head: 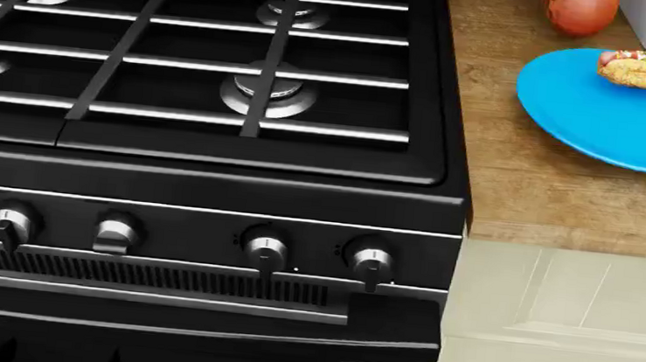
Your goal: Pick the hot dog from the counter and place it in the microwave.
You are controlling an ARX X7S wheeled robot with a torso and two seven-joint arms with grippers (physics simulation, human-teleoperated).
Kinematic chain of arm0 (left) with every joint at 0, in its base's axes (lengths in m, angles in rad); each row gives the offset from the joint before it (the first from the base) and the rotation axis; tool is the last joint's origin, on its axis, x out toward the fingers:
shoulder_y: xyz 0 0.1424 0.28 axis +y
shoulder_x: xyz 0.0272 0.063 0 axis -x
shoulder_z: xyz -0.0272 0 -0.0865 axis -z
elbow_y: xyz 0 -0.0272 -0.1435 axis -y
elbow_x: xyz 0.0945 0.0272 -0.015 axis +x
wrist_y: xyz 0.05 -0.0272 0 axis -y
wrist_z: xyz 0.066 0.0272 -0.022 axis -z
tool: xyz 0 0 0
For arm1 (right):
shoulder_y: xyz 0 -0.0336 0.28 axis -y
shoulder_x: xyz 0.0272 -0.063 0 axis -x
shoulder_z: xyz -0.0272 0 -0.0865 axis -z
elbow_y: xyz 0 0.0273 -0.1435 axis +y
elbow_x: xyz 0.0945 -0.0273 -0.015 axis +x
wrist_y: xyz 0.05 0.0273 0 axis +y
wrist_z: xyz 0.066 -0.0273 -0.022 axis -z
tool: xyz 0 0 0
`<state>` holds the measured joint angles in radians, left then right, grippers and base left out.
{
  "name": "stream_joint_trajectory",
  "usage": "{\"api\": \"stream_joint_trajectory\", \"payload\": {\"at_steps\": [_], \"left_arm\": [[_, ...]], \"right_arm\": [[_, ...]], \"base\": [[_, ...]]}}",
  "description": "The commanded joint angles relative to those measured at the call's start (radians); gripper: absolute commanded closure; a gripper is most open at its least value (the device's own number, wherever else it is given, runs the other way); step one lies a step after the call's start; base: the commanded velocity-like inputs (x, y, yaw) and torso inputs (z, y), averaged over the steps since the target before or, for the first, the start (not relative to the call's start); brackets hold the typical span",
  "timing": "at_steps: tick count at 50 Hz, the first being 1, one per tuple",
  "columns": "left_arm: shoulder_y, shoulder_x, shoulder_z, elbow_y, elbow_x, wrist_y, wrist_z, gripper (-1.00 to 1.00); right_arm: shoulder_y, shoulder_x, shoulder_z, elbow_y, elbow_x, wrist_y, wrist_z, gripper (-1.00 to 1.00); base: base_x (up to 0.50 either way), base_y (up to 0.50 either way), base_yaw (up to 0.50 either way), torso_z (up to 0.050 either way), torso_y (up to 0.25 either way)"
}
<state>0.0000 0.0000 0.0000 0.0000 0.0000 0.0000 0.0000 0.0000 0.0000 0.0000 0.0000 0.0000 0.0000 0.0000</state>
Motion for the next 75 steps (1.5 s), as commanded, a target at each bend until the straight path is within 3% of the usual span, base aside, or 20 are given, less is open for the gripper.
{"api": "stream_joint_trajectory", "payload": {"at_steps": [1,25,70,75], "left_arm": [[0.001,-0.012,0.016,-0.004,0.000,0.006,-0.016,-1.00],[-0.045,-0.062,0.075,-0.037,-0.105,-0.009,-0.070,-1.00],[-0.039,-0.110,0.129,-0.009,-0.180,0.017,-0.107,-1.00],[-0.031,-0.133,0.132,0.057,-0.174,-0.019,-0.121,-1.00]], "right_arm": [[0.000,0.015,-0.021,0.008,0.000,-0.008,0.021,-1.00],[0.010,0.075,-0.114,0.034,-0.043,-0.059,0.121,-1.00],[0.017,0.120,-0.168,0.036,-0.008,-0.064,0.180,-1.00],[0.012,0.144,-0.181,-0.064,-0.034,-0.024,0.180,-1.00]], "base": [[0.00,0.00,0.00,0.000,0.000],[0.00,0.00,0.00,0.000,0.000],[0.00,0.00,0.00,0.050,0.002],[0.00,0.00,0.00,0.006,0.000]]}}
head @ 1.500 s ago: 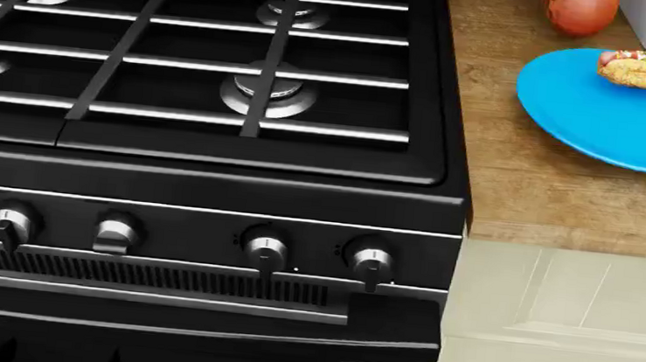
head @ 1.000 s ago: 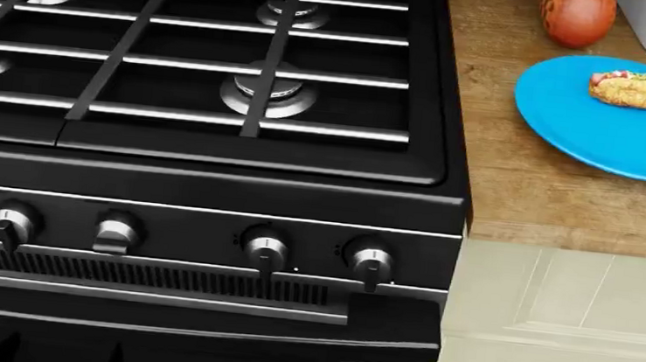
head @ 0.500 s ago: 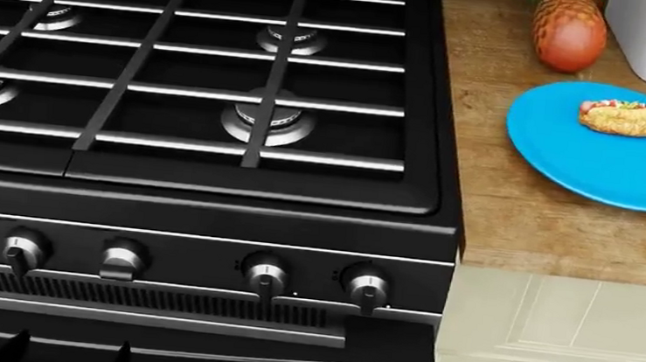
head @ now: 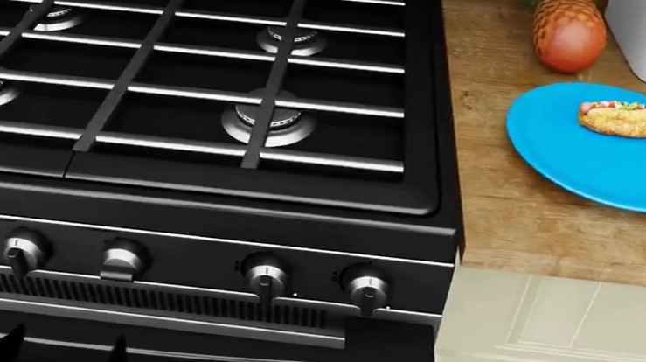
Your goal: Pick the hot dog from the counter and place it in the microwave.
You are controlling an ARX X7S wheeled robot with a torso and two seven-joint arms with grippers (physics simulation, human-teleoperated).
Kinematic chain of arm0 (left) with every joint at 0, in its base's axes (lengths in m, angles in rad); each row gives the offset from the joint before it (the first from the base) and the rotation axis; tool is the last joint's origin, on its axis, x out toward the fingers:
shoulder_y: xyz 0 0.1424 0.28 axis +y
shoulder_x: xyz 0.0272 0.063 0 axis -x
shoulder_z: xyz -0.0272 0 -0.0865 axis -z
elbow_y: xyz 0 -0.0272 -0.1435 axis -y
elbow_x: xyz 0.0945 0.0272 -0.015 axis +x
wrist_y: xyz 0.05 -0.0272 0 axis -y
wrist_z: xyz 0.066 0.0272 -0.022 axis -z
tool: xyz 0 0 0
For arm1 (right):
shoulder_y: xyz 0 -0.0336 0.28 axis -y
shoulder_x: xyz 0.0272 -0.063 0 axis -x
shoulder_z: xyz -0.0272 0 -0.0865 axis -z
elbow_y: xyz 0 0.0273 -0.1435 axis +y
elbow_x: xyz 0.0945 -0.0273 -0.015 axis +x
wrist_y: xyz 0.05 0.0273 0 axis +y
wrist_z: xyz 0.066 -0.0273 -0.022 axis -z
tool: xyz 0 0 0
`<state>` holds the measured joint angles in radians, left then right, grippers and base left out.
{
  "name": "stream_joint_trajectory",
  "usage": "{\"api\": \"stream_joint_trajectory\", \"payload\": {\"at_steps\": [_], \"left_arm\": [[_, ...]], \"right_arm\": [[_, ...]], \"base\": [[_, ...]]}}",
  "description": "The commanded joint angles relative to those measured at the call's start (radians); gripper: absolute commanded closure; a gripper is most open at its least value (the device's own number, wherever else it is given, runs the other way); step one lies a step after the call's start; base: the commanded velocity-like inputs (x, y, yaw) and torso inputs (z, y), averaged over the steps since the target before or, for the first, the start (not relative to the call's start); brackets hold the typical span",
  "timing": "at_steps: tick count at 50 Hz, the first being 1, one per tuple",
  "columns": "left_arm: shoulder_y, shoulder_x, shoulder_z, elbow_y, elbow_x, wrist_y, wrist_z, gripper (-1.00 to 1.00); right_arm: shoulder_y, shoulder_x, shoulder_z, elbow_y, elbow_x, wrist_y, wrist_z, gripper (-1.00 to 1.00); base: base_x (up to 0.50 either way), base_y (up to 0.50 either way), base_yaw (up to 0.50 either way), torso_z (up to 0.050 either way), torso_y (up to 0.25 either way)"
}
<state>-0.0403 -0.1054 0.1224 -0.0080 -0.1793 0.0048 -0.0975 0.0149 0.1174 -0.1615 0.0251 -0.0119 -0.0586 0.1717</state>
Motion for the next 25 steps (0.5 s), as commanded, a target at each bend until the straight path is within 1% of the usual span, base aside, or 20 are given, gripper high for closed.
{"api": "stream_joint_trajectory", "payload": {"at_steps": [1,4,5,6,8,11,12,13,15,17,20,25], "left_arm": [[0.018,-0.039,0.006,0.117,-0.002,-0.062,-0.029,-1.00],[0.026,-0.085,-0.010,0.300,-0.047,-0.172,-0.031,-1.00],[0.019,-0.104,-0.031,0.376,-0.088,-0.223,-0.032,-1.00],[-0.005,-0.115,-0.090,0.471,-0.207,-0.331,-0.049,-1.00],[-0.056,-0.173,-0.142,0.612,-0.283,-0.453,-0.081,-1.00],[-0.110,-0.223,-0.185,0.721,-0.370,-0.570,-0.110,-1.00],[-0.137,-0.255,-0.190,0.763,-0.391,-0.617,-0.117,-1.00],[-0.147,-0.264,-0.195,0.780,-0.403,-0.632,-0.120,-1.00],[-0.195,-0.302,-0.217,0.842,-0.464,-0.709,-0.139,-1.00],[-0.222,-0.318,-0.225,0.868,-0.496,-0.744,-0.149,-1.00],[-0.247,-0.330,-0.233,0.885,-0.525,-0.773,-0.159,-1.00],[-0.232,-0.322,-0.234,0.868,-0.515,-0.758,-0.162,-1.00]], "right_arm": [[-0.004,0.034,-0.019,-0.160,-0.028,0.080,0.006,-1.00],[0.011,0.060,-0.008,-0.366,-0.009,0.230,-0.025,-1.00],[0.026,0.073,-0.006,-0.445,-0.012,0.294,-0.036,-1.00],[0.048,0.086,0.005,-0.534,-0.006,0.369,-0.048,-1.00],[0.116,0.103,0.035,-0.696,0.016,0.533,-0.069,-1.00],[0.185,0.118,0.053,-0.818,0.036,0.668,-0.086,-1.00],[0.222,0.128,0.056,-0.875,0.044,0.731,-0.098,-1.00],[0.240,0.132,0.056,-0.899,0.046,0.766,-0.102,-1.00],[0.325,0.128,0.083,-0.983,0.085,0.922,-0.124,-1.00],[0.380,0.123,0.105,-1.027,0.114,1.012,-0.138,-1.00],[0.423,0.126,0.119,-1.055,0.131,1.068,-0.145,-1.00],[0.407,0.123,0.123,-1.055,0.142,1.070,-0.141,-1.00]], "base": [[0.00,0.00,0.00,0.000,0.000],[0.00,0.00,0.00,0.000,0.000],[0.00,0.00,0.00,0.000,0.000],[0.00,0.00,0.00,0.000,0.000],[0.00,0.00,0.00,0.000,0.000],[0.00,0.00,0.00,0.000,0.000],[0.00,0.00,0.00,0.000,0.000],[0.00,0.00,0.00,0.000,0.000],[0.00,0.00,0.00,0.000,0.000],[0.00,0.00,0.00,0.000,0.000],[0.00,0.00,0.00,0.000,0.000],[0.00,0.00,0.00,0.000,0.000]]}}
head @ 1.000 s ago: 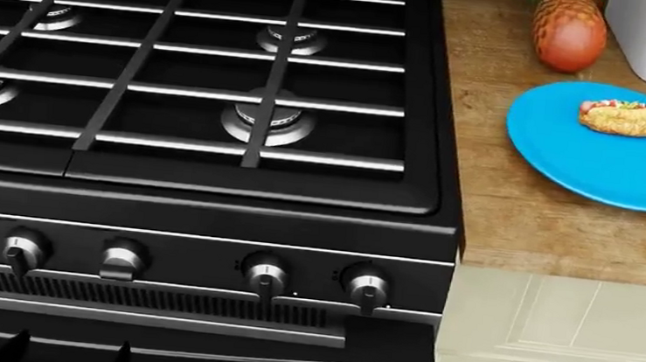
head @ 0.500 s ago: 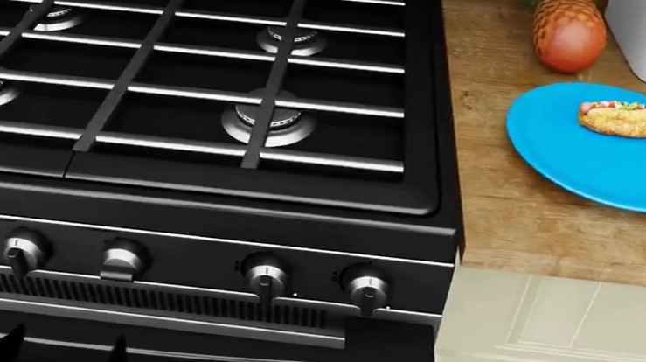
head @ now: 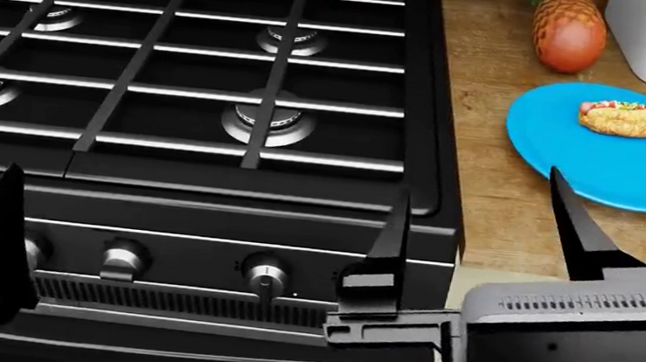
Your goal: Pick the hot dog from the counter and place it in the microwave.
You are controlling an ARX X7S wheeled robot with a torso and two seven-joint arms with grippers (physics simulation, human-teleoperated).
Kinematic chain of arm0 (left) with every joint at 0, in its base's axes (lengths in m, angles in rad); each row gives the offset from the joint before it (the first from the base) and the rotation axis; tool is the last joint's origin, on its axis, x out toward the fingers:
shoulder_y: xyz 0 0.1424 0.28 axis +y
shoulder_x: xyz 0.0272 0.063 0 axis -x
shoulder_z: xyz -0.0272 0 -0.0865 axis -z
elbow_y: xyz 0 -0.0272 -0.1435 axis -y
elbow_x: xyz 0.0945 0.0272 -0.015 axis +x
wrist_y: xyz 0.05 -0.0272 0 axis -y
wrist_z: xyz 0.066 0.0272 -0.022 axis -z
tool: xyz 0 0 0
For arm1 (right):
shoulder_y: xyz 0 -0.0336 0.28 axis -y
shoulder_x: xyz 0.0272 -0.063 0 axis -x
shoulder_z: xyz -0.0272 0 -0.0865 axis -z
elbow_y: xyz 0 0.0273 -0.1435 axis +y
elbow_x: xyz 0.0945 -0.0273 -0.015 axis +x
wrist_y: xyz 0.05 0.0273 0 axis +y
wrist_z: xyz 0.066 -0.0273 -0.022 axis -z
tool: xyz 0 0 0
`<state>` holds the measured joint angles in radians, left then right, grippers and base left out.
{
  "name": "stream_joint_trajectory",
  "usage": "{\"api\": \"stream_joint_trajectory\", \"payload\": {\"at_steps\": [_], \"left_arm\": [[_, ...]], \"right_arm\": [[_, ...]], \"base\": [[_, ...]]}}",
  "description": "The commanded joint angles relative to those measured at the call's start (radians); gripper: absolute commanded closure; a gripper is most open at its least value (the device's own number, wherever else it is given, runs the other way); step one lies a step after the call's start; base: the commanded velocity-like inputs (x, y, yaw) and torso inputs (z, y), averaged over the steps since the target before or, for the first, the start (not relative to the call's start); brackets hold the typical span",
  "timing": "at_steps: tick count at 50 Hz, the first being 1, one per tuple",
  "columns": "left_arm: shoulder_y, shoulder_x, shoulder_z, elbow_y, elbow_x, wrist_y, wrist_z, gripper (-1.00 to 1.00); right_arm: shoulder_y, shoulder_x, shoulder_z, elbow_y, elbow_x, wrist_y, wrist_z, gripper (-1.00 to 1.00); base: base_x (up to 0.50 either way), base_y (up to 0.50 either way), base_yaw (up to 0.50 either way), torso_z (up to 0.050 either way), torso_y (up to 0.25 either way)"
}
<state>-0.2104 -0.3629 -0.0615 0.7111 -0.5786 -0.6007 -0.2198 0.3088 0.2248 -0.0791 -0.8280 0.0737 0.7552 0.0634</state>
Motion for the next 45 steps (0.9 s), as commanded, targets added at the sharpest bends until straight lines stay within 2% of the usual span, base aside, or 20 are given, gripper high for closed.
{"api": "stream_joint_trajectory", "payload": {"at_steps": [1,5,16,45], "left_arm": [[-0.062,-0.062,-0.056,0.151,-0.126,-0.156,-0.044,-1.00],[-0.054,-0.063,-0.069,0.170,-0.143,-0.166,-0.059,-1.00],[-0.032,-0.059,-0.065,0.189,-0.145,-0.167,-0.081,-1.00],[-0.003,-0.071,-0.065,0.181,-0.151,-0.144,-0.084,-1.00]], "right_arm": [[0.115,0.017,0.040,-0.204,0.059,0.260,-0.032,-1.00],[0.132,0.016,0.048,-0.209,0.079,0.290,-0.035,-1.00],[0.143,0.023,0.086,-0.214,0.156,0.324,-0.007,-1.00],[0.123,0.065,0.069,-0.190,0.232,0.285,0.075,-1.00]], "base": [[0.00,0.00,0.00,0.000,0.000],[0.00,-0.03,0.00,0.000,0.000],[0.00,-0.50,0.00,0.000,0.000],[0.00,-0.50,0.00,0.000,0.000]]}}
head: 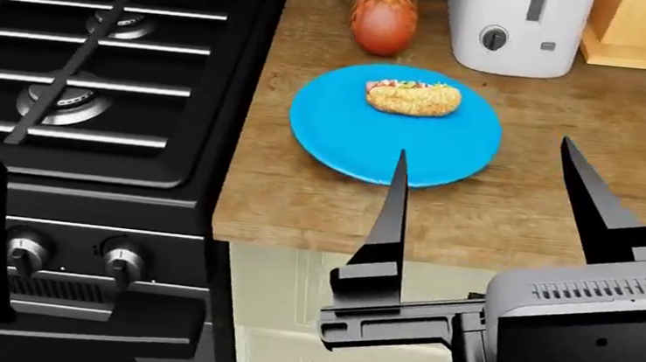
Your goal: Pick the hot dog from the counter and place it in the microwave.
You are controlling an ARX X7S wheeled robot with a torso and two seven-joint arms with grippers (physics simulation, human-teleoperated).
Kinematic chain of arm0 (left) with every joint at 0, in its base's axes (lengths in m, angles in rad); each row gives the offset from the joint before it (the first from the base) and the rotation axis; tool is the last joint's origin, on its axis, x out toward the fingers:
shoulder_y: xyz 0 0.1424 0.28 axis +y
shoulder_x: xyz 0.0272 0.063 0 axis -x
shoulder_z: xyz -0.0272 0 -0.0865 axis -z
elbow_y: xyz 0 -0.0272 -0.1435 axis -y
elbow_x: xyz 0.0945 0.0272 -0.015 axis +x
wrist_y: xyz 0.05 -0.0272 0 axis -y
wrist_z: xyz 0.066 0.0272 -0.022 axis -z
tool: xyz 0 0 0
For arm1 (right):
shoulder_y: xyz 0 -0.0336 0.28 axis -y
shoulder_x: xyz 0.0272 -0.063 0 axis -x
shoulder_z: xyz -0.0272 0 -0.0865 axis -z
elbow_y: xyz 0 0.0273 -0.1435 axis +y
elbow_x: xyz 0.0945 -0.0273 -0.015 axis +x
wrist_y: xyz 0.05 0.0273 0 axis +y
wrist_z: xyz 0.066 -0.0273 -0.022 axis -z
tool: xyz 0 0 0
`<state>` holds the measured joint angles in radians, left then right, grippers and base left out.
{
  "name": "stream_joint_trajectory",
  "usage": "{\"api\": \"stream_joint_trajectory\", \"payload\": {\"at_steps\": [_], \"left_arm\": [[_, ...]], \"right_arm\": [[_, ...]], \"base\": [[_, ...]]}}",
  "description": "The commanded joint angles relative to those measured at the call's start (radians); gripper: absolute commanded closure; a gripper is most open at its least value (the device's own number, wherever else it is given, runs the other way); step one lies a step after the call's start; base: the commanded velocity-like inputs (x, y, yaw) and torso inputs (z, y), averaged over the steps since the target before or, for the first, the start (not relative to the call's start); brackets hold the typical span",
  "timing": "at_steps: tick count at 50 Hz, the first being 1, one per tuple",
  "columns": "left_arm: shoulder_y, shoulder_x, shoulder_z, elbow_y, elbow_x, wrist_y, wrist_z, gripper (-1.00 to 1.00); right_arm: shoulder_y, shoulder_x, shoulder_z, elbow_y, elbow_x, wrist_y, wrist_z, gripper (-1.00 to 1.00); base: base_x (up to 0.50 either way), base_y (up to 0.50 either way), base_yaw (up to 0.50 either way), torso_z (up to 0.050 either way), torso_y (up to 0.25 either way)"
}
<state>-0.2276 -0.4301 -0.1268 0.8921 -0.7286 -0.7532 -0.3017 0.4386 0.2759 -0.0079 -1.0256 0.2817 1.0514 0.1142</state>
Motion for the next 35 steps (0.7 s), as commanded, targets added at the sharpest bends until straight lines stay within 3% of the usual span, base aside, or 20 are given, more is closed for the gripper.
{"api": "stream_joint_trajectory", "payload": {"at_steps": [1,28,32,35], "left_arm": [[0.014,-0.004,0.000,0.000,-0.002,0.009,-0.002,-1.00],[0.034,-0.014,-0.001,0.008,-0.009,0.021,-0.019,-1.00],[0.029,-0.011,-0.007,0.006,-0.015,0.022,-0.028,-1.00],[0.024,-0.010,-0.004,0.007,-0.017,0.022,-0.031,-1.00]], "right_arm": [[-0.007,0.015,-0.002,0.008,0.025,-0.011,0.025,-1.00],[-0.013,0.039,0.006,0.015,0.083,-0.022,0.068,-1.00],[0.009,0.057,-0.019,0.020,0.055,-0.013,0.096,-1.00],[0.062,0.020,0.045,0.013,0.127,0.113,0.094,-1.00]], "base": [[0.00,-0.50,0.00,0.000,0.000],[0.00,-0.50,0.00,0.000,0.000],[0.00,0.00,0.00,0.000,0.000],[0.00,0.00,0.00,0.000,0.000]]}}
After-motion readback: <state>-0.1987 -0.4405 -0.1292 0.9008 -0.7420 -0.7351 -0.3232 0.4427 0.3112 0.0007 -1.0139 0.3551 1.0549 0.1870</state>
